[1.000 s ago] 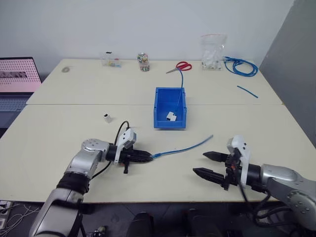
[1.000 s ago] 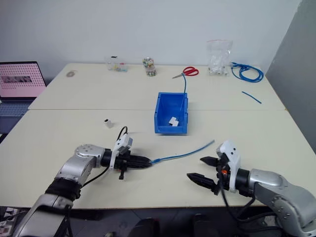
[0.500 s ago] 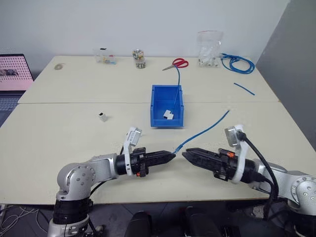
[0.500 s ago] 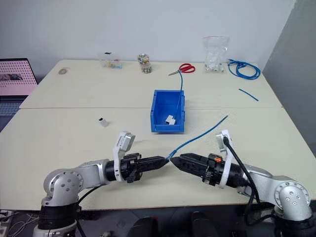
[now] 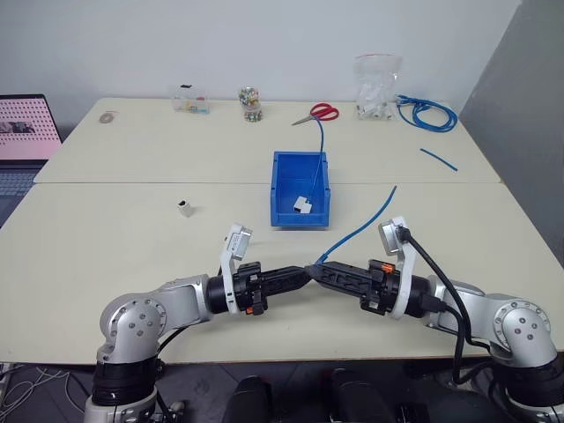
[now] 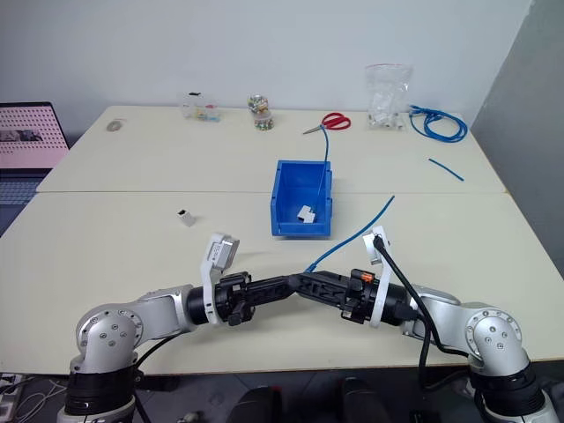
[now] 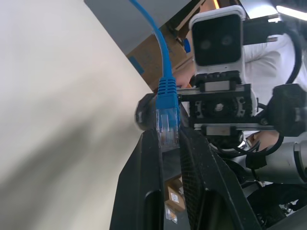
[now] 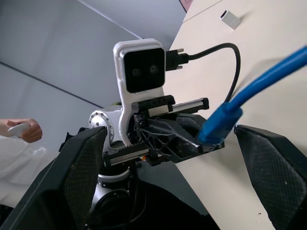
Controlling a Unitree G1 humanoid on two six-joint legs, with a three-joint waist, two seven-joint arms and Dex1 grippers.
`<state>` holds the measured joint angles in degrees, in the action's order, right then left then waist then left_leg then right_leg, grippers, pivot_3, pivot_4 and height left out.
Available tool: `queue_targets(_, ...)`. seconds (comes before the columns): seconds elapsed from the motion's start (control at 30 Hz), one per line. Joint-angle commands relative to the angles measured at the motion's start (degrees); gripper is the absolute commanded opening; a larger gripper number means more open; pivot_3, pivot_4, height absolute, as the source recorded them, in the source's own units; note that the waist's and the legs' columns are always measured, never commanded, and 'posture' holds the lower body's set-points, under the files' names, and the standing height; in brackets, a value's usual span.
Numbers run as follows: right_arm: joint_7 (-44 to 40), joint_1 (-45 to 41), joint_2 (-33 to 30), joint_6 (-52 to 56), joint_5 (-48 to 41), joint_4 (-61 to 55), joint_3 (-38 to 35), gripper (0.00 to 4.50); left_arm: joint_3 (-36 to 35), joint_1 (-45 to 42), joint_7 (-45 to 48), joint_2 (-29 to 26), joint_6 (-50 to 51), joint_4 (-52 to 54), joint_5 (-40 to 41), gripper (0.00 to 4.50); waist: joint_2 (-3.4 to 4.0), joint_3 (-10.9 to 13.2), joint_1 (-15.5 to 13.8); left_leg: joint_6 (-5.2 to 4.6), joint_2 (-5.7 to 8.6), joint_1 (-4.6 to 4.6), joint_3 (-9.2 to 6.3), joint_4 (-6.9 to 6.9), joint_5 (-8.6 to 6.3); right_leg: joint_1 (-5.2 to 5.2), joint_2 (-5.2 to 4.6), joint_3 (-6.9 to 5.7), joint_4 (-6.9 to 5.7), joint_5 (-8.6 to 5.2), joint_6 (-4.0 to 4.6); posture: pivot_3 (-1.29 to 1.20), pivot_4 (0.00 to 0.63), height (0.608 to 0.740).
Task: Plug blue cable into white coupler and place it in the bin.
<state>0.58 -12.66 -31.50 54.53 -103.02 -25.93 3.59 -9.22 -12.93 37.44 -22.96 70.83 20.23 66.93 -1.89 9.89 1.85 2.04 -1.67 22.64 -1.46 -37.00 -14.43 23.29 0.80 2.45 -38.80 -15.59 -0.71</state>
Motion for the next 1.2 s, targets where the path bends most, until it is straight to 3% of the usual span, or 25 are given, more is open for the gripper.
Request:
queue_targets(0.03,-0.2,-1.1,0.1,-1.1,-0.8,-0.4,-0.3,3.48,0.6,0.1,-0.6,-0.4,-1.0,2.3,1.9,0.21,0.00,0.0,0.0,0.00,0.00,0.00,0.01,0.00,0.00,0.00,0.00,0.01,0.00,0.00,0.00,0.00,0.150,0.740)
queue_targets(0.53,-0.2,-2.6,-0.2,-0.8,-0.5,1.5,-0.6,0.22,1.9,-0.5,-1.7,-0.5,-3.4,2.0,2.2,0.21,0.01,0.0,0.0,0.00,0.00,0.04,0.01,0.00,0.00,0.02,0.00,0.01,0.03,0.00,0.00,0.00,0.150,0.740)
queue_targets(0.73,0.0,-3.7,-0.1,-0.6,-1.0,2.5,-0.6,0.17,2.5,0.0,-2.1,-0.8,-4.8,2.4,2.0,0.21,0.01,0.0,0.0,0.00,0.00,0.06,0.01,0.01,0.00,0.03,0.00,0.00,0.04,0.00,0.00,0.00,0.150,0.740)
queue_targets(0.8,0.1,-4.3,-0.2,-0.5,-0.6,2.9,-0.6,0.17,2.8,0.1,-1.9,-1.1,-5.5,2.5,1.5,0.91,0.02,0.0,0.0,0.00,0.00,0.07,0.01,0.01,0.00,0.04,0.00,0.00,0.05,0.00,0.00,0.00,0.150,0.740)
queue_targets(0.9,0.1,-4.8,-0.2,-0.4,-0.2,3.6,-0.7,0.17,3.3,0.2,-1.5,-1.7,-6.2,2.6,1.2,1.47,0.02,0.0,0.0,0.00,0.00,0.07,0.01,0.01,0.00,0.05,0.00,0.01,0.05,0.00,0.00,0.00,0.150,0.740)
queue_targets(1.0,-0.7,-5.7,-0.2,-0.4,1.4,5.5,-1.2,0.17,3.9,1.6,2.3,-5.8,-7.5,5.4,-0.9,2.05,0.00,0.0,0.0,0.00,0.00,0.08,0.00,0.02,0.00,0.05,0.00,-0.02,0.06,0.00,0.00,0.00,0.150,0.740)
queue_targets(1.1,-2.8,-6.8,-0.5,0.1,3.9,7.4,-1.7,0.17,8.4,5.0,7.0,-13.7,-15.6,9.1,-12.8,2.70,0.05,0.1,0.1,0.00,0.00,0.08,0.03,0.06,0.00,0.13,0.02,0.06,0.06,0.00,0.02,0.00,0.150,0.740)
queue_targets(1.2,-4.8,-7.8,-0.4,-0.1,7.1,9.6,-2.3,0.17,8.2,5.9,-1.1,-13.4,-21.5,6.0,-22.6,3.31,0.21,0.2,-0.1,0.00,0.00,0.09,0.04,0.10,0.00,0.16,0.01,0.09,0.07,-0.02,0.05,0.00,0.150,0.740)
